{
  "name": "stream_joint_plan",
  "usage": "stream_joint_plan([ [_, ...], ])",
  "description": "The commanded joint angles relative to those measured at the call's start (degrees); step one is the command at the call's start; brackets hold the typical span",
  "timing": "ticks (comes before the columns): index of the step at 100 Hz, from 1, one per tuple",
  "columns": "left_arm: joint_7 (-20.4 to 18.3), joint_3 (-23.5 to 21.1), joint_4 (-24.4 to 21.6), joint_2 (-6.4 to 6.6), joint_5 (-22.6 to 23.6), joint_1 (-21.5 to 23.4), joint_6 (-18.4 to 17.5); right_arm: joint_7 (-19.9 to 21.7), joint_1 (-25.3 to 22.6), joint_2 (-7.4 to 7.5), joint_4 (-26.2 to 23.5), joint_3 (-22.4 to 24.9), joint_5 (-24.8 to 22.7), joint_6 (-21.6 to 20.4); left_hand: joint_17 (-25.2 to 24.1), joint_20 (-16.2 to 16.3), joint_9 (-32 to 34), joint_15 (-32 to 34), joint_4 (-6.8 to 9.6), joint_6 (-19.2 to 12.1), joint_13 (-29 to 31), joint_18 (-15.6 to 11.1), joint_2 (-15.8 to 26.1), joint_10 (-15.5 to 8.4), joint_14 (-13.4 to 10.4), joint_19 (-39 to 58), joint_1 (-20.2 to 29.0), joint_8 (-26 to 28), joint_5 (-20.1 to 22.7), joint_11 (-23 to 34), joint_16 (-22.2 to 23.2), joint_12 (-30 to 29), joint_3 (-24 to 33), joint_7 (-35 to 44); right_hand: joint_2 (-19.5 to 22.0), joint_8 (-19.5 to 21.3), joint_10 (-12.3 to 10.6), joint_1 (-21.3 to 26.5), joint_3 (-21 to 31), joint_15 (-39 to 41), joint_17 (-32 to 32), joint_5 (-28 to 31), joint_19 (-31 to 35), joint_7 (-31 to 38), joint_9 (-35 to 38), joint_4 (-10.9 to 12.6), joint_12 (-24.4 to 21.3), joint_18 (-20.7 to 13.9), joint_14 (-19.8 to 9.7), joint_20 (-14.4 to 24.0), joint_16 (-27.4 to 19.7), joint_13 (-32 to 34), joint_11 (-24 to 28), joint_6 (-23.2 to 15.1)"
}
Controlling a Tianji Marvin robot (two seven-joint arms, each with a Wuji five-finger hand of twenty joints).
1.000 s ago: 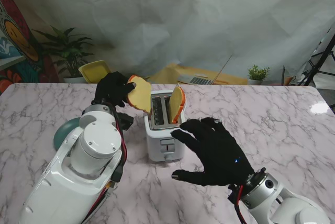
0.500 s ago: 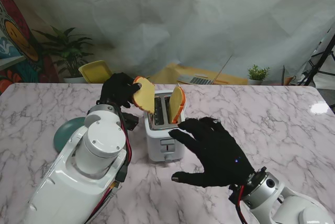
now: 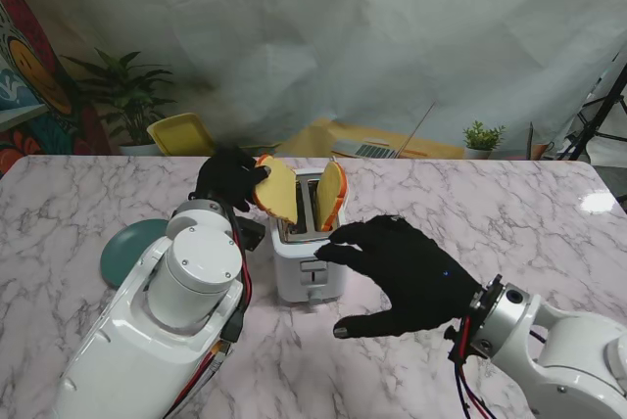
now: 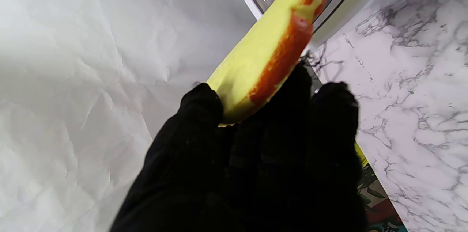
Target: Toast the toast slices
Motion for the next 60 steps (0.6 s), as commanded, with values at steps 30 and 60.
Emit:
stream_joint_plan([
  [30,-1.08,0.68,-0.18,-0.64,-0.58,-0.31,1.46,1.00,2.37,1.04,-1.16,0.77,-1.00,-1.04,2.04,-0.67,1.98,0.67,0.90,0.64,2.11,-1.29,-1.00,4.95,0.39,1.99,1.89,1.93,2.29,0.64,-0.28,-0.04,1.35,2.54,2.88,0.52,-1.01,-1.64,-1.82,-3.16,-0.77,-2.59,-1.64,-1.33,-2.10,-0.95,-0.63,-2.37,-1.47,-0.68,-1.09,-1.67,-0.75,-0.64],
  [60,-0.78,1.31,-0.65,-0.97,-0.50,-0.51,2.30,-0.01,2.56,0.88,-1.18,1.40,-2.90,-1.86,2.37,-0.95,2.02,1.09,0.93,0.91,2.33,-1.29,-0.82,4.98,0.33,2.50,1.89,2.44,1.99,1.14,-0.33,-0.01,1.11,2.61,2.95,0.79,-1.06,-1.31,-2.06,-2.94,-0.47,-2.50,-1.71,-1.20,-1.88,-0.89,-0.59,-2.40,-1.40,-0.54,-1.08,-1.41,-0.56,-0.77],
])
